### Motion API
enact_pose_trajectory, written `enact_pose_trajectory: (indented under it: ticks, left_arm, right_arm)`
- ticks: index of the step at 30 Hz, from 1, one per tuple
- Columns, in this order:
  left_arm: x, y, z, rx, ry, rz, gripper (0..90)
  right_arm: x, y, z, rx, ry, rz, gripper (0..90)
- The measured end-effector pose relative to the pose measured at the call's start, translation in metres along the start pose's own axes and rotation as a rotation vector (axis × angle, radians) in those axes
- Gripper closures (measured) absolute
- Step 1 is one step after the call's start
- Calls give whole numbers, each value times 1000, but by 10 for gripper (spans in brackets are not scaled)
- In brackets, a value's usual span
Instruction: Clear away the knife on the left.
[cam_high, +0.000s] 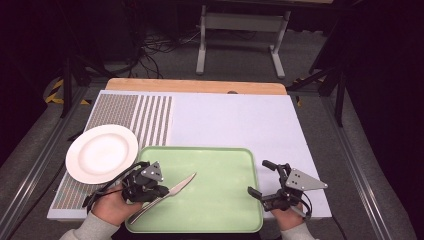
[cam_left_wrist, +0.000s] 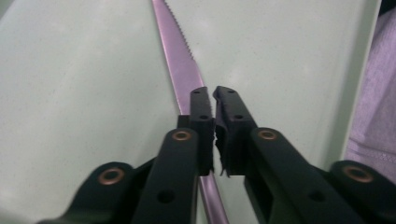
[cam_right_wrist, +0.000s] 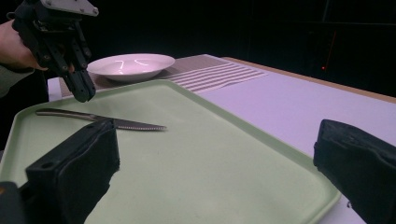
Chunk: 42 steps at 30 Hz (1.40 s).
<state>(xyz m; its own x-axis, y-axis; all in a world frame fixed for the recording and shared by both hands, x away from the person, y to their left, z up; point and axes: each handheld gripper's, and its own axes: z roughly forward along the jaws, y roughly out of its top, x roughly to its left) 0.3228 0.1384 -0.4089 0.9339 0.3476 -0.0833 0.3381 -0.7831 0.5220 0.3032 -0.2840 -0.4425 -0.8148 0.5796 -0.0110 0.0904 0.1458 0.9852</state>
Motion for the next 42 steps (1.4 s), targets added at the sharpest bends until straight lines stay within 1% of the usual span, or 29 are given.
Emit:
enact_pose_trajectory:
  ticks: [1, 3, 4, 5, 6, 7, 10, 11, 13, 16, 18, 20, 23, 24, 26, 31, 36, 37, 38, 39, 40, 42]
  left_arm:
    - [-1, 1, 1, 4, -1, 20, 896]
    - [-3, 2, 3, 14, -2, 45, 898]
    - [-3, 2, 3, 14, -2, 45, 898]
    - [-3, 3, 6, 31, -1, 59, 898]
    - [-3, 3, 6, 31, -1, 59, 898]
    - [-5, 3, 9, 46, 0, 85, 898]
    - [-6, 4, 14, 72, 11, 115, 898]
    - [-6, 4, 15, 74, 12, 122, 898]
    - [-6, 4, 18, 83, -5, 137, 898]
    - [-6, 3, 23, 98, -18, 143, 899]
    - [-6, 3, 25, 112, -15, 140, 898]
    - [-5, 4, 26, 130, -9, 153, 898]
    - [-5, 4, 27, 137, -12, 153, 898]
    - [-5, 4, 29, 147, -9, 148, 898]
    - [-5, 4, 30, 156, -14, 153, 898]
    - [-3, 3, 30, 154, -9, 139, 898]
    - [-1, 2, 29, 146, -1, 103, 898]
    - [0, 2, 29, 144, 8, 103, 898]
    - [1, 1, 28, 144, 13, 92, 898]
    - [1, 1, 28, 144, 13, 92, 898]
    - [2, 0, 28, 144, 12, 78, 898]
    - [4, -1, 26, 144, 20, 69, 898]
  right_arm:
    - [0, 0, 0, 0, 0, -1, 9]
    - [0, 0, 0, 0, 3, -1, 9]
    - [0, 0, 0, 1, 2, -2, 9]
    - [0, 0, 0, 1, 2, -2, 9]
    - [0, 0, 0, 1, 2, -2, 9]
    - [0, 0, 0, 0, 1, -1, 9]
    - [0, 0, 0, -2, 3, -1, 9]
    - [0, 0, 0, -1, 3, -2, 9]
    - [0, 0, 0, -1, 2, -2, 9]
    - [0, 0, 0, -1, 3, -1, 9]
    - [0, 0, 0, -1, 2, -2, 10]
    - [0, 0, 0, -1, 2, -2, 9]
    - [0, 0, 0, -2, 2, -2, 9]
    - [0, 0, 0, -2, 2, -1, 9]
    - [0, 0, 0, 0, 4, -1, 9]
    - [0, 0, 0, -2, 6, 1, 9]
    - [0, 0, 0, 0, 7, 0, 9]
    - [0, 0, 0, -2, 9, 1, 10]
    - [0, 0, 0, -3, 8, 2, 9]
    - [0, 0, 0, -3, 8, 2, 9]
    - [0, 0, 0, -2, 8, 1, 9]
    - [0, 0, 0, -3, 10, 1, 9]
